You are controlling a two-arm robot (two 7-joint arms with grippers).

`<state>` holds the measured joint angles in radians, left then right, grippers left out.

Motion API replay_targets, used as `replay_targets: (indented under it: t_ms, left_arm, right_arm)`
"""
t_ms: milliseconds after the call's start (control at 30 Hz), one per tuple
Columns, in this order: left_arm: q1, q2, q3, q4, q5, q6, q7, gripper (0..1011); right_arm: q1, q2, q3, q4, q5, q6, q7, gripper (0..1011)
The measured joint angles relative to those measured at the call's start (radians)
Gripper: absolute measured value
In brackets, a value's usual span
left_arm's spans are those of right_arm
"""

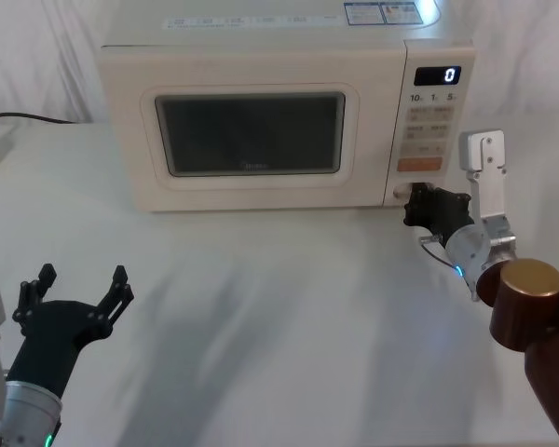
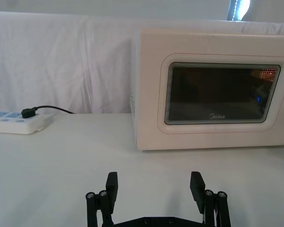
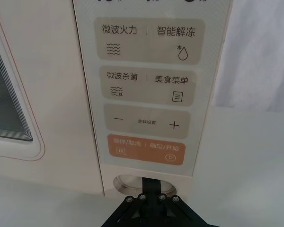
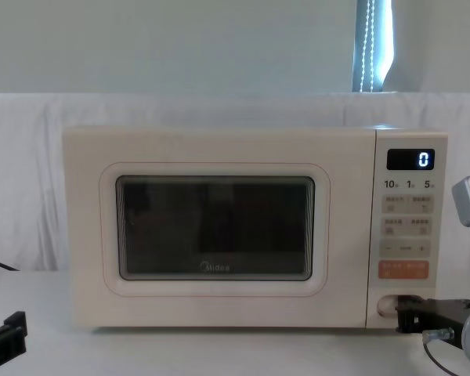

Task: Press the button to open the microwave door with one hand; close the microwave door with the other hand.

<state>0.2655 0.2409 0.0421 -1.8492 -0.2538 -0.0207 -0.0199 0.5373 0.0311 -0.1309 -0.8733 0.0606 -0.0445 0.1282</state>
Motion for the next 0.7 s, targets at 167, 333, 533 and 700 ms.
replay_targets:
  t_ms: [167,333,533,700]
  left_arm:
    - [0.000,0.000,0.000,0.000,0.000,0.000,0.000,1001]
    - [0.000,0.000,0.000,0.000,0.000,0.000,0.000,1001]
    - [0.000,0.000,0.000,0.000,0.000,0.000,0.000,1001]
    - [0.000,0.000,0.000,0.000,0.000,0.000,0.000,1001]
  right_arm:
    - [0.008,0.000,0.002,0.010,-0.002,0.000,0.000,0]
    - [0.018,-0.001,0.002,0.025,-0.004,-0.004,0.000,0]
    - [0.026,-0.003,0.003,0.039,-0.006,-0.010,0.000,0]
    - [0.039,-0.007,0.003,0.063,-0.007,-0.023,0.002,0]
